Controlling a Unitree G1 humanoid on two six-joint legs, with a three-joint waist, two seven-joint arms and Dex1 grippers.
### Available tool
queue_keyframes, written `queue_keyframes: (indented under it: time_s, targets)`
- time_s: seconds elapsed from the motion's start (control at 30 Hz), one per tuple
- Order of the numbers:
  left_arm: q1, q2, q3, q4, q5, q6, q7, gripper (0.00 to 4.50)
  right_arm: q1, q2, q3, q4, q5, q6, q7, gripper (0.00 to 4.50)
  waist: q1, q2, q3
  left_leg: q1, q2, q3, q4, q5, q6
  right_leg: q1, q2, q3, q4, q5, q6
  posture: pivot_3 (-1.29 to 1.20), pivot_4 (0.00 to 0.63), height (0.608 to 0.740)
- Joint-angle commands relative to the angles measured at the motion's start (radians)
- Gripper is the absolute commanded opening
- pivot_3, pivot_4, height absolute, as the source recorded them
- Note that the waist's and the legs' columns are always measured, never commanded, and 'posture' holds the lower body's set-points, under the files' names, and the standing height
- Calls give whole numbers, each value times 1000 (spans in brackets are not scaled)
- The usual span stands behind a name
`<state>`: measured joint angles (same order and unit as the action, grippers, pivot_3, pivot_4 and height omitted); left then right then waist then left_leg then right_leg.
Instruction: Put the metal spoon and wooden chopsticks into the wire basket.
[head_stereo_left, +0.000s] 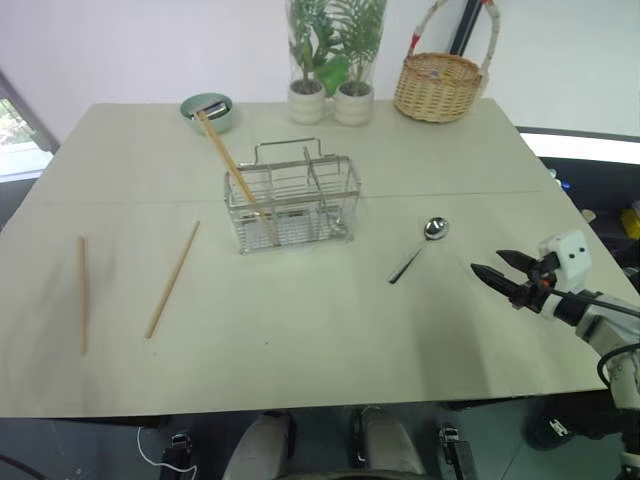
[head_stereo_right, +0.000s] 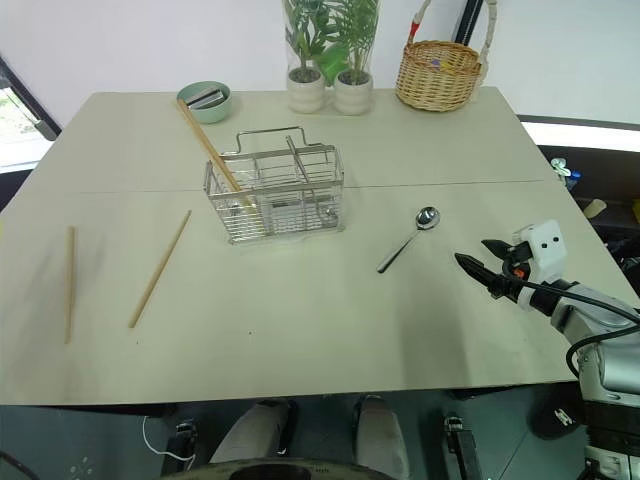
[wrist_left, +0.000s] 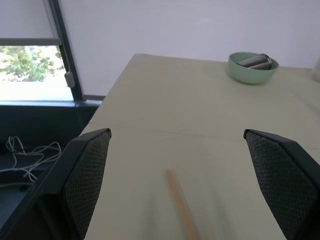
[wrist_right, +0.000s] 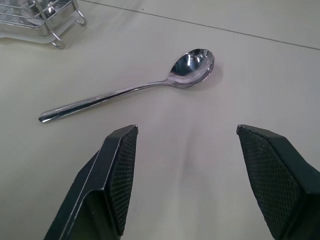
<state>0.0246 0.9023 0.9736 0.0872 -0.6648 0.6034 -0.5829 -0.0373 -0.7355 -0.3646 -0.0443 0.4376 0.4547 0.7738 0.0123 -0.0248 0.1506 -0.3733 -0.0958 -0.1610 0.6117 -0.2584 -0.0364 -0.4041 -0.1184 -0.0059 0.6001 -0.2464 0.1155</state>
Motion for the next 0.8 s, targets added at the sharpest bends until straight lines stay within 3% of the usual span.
queue_keyframes:
  time_s: [0.03,0.8]
  targets:
    - [-15,27,6,-21,0,-6,-8,4485,2,-3,-20,-19,5,-12,-3,3270,0,0,0,0,0,0,0,0,0,0,0,0,0,0,0,0,150,700]
    - [-61,57,-27,-68,-18,64,-32,4485,-32,-28,-20,1,-4,-26,3,3270,0,0,0,0,0,0,0,1,2,0,0,0,0,1,-1,0,150,700]
